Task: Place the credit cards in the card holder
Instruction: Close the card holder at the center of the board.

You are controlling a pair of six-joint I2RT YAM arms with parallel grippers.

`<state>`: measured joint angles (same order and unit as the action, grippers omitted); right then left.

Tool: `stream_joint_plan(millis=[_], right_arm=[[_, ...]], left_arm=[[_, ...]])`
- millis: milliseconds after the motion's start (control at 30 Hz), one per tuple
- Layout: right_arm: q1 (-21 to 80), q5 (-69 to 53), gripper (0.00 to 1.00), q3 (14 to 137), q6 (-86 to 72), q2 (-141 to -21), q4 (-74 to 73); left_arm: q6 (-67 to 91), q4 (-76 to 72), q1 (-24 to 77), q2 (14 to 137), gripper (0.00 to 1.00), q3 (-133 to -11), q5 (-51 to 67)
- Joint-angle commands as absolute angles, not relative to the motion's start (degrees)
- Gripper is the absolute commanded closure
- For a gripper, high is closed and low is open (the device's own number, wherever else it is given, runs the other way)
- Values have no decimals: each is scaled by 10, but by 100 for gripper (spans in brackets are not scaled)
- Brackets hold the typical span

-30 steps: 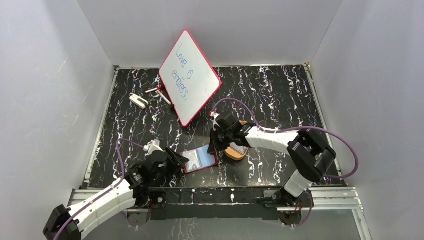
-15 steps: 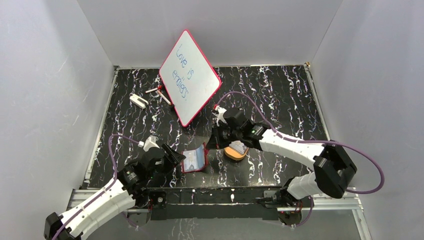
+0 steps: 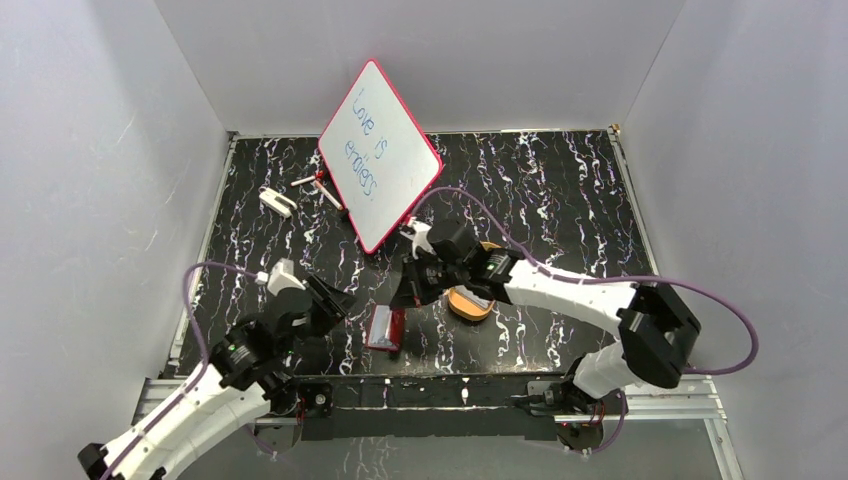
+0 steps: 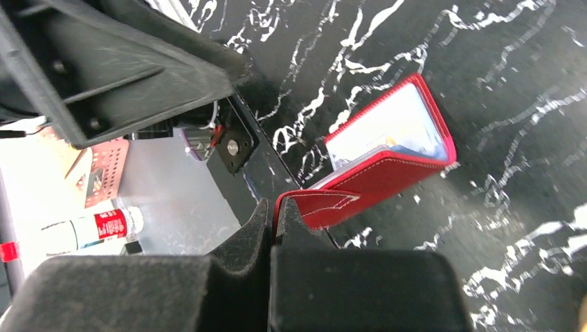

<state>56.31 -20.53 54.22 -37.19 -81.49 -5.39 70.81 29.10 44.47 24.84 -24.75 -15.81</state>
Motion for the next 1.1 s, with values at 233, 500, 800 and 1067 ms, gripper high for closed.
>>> stream_joint_plan(millis=[233,500,800,1067], right_arm=[[612,-138,100,638,-405,-967,25],[630,-144,100,674,-437,-1074,68],[648,-111,40,691,-426,-1050,22],[647,-65,20,633,-417,-936,1]], left_arm=[[754,475,446,141,48,-321,-267],[762,493,446,125,48,-318,-264],[758,486,446,124,47,-313,-265],[755,479,446,128,47,-310,-267]])
